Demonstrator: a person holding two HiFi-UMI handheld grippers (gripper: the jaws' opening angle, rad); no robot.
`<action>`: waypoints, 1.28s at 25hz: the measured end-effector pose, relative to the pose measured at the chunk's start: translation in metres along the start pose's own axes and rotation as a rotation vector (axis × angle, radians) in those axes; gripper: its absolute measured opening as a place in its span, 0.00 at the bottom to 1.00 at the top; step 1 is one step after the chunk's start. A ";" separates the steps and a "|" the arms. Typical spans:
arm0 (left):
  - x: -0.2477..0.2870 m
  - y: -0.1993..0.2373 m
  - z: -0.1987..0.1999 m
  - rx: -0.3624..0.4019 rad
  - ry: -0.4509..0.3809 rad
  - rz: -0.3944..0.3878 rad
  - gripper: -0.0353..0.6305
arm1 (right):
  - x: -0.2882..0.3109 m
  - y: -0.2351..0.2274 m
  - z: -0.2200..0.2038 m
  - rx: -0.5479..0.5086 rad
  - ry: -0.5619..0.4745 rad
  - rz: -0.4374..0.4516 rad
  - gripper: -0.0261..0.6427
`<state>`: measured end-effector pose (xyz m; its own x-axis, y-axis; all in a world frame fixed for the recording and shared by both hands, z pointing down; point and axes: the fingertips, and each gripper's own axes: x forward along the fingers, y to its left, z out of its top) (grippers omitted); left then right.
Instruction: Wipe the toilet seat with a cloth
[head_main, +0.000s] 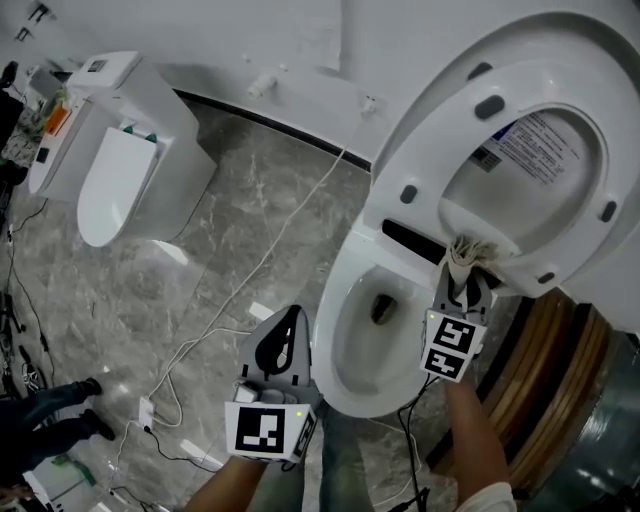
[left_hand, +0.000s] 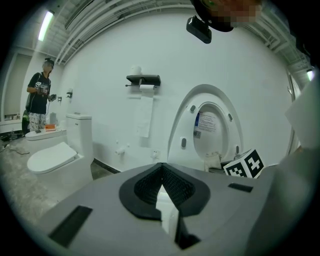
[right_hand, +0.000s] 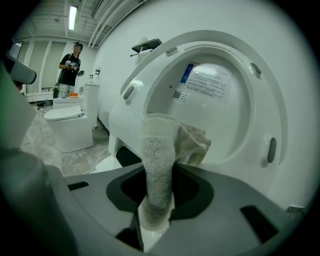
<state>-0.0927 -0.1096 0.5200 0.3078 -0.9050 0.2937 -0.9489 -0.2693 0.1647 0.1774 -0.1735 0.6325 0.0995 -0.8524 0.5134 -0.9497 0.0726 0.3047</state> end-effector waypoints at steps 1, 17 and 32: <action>0.000 0.003 0.001 -0.003 -0.002 0.005 0.07 | 0.002 0.004 0.002 -0.001 0.000 0.005 0.20; -0.008 0.055 0.006 -0.036 -0.003 0.106 0.07 | 0.026 0.088 0.052 -0.176 -0.025 0.138 0.20; 0.004 0.041 0.052 0.044 -0.040 0.045 0.07 | 0.036 0.131 0.067 -0.578 0.088 0.261 0.20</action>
<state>-0.1336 -0.1417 0.4789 0.2626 -0.9287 0.2618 -0.9641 -0.2416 0.1099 0.0371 -0.2290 0.6373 -0.0656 -0.7249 0.6857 -0.6351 0.5604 0.5317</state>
